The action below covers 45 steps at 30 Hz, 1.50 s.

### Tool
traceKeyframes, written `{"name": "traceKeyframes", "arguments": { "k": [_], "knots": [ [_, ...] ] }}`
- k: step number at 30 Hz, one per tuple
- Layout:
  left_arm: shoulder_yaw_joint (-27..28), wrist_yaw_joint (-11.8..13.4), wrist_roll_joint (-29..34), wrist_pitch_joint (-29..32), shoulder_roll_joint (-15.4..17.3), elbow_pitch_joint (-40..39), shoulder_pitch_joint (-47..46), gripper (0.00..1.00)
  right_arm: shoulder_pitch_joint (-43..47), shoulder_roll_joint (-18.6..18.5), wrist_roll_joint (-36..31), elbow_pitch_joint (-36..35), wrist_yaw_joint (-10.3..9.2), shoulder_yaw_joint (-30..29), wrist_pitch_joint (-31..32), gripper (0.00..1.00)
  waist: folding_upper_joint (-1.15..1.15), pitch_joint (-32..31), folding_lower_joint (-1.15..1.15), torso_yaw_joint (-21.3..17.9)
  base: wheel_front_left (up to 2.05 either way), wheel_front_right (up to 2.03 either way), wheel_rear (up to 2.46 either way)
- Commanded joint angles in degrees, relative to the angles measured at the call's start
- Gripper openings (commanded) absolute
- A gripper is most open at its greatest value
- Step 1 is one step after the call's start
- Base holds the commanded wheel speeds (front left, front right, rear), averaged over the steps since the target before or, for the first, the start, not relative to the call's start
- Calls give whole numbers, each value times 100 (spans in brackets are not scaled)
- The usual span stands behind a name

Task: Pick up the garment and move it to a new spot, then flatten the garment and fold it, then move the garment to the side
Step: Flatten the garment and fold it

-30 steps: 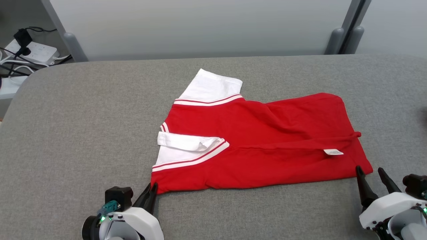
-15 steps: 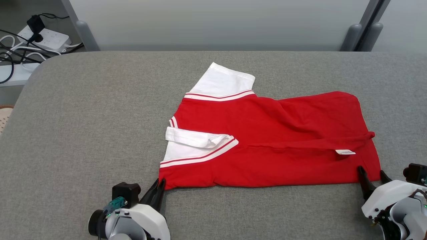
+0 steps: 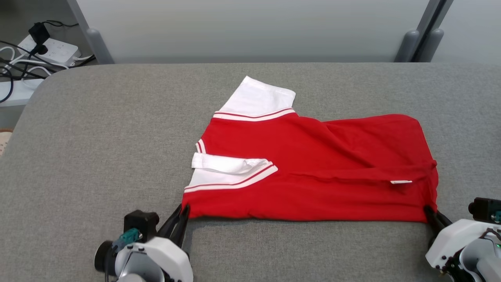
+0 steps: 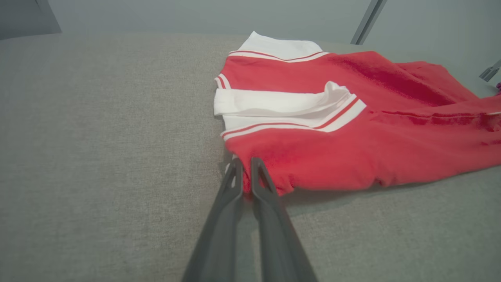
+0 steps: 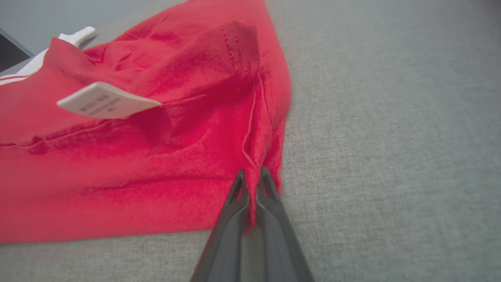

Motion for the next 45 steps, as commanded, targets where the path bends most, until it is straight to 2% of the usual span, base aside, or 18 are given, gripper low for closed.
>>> {"name": "traceKeyframes", "arguments": {
  "k": [1,7,18,26,30,34,35,36,37,39,40,42,43,45],
  "knots": [
    [213,112,-24,114,195,-329,130,0,224,-230,89,-177,0,176,-32,0,0,-21,0,-33,0,0,0],
    [180,327,-93,672,390,-1254,781,0,583,-630,339,-520,0,313,108,0,0,-70,0,-60,0,0,0],
    [106,696,-95,1389,635,-2564,1558,0,1107,-1032,685,-1117,0,255,678,0,0,-75,0,-35,0,0,0],
    [78,891,-20,1597,747,-2910,1803,0,1496,-1099,841,-1539,0,50,1222,0,0,-100,0,-30,0,0,0],
    [75,912,-68,1649,779,-2924,1900,0,1759,-1094,824,-1715,0,-141,1552,0,0,-125,0,-46,0,0,0],
    [47,904,-120,1661,758,-2839,1937,0,1867,-1057,605,-1740,0,-341,1575,0,0,-141,0,-72,0,0,0],
    [42,905,-125,1645,746,-2810,1935,0,1879,-1034,521,-1729,0,-401,1538,6,0,-145,0,-77,0,0,0],
    [32,902,-131,1633,734,-2769,1931,0,1896,-995,465,-1721,0,-450,1538,7,0,-153,0,-81,0,0,0],
    [23,897,-137,1618,721,-2726,1922,0,1910,-965,389,-1708,0,-495,1534,29,0,-163,0,-85,0,0,0],
    [13,890,-148,1581,700,-2645,1901,0,1931,-885,258,-1719,0,-601,1482,61,0,-183,0,-95,0,0,0],
    [19,889,-167,1550,676,-2606,1885,0,1936,-854,183,-1733,0,-657,1446,100,0,-193,0,-99,0,0,0],
    [28,899,-169,1485,649,-2522,1851,25,1942,-800,26,-1792,0,-772,1333,100,0,-214,0,-108,0,0,0],
    [35,900,-185,1456,632,-2490,1844,33,1941,-790,-77,-1830,0,-827,1256,100,0,-223,0,-113,0,0,0],
    [48,919,-180,1364,610,-2411,1818,83,1933,-771,-435,-1955,0,-1017,956,100,0,-262,0,-126,0,0,0]
  ]
}}
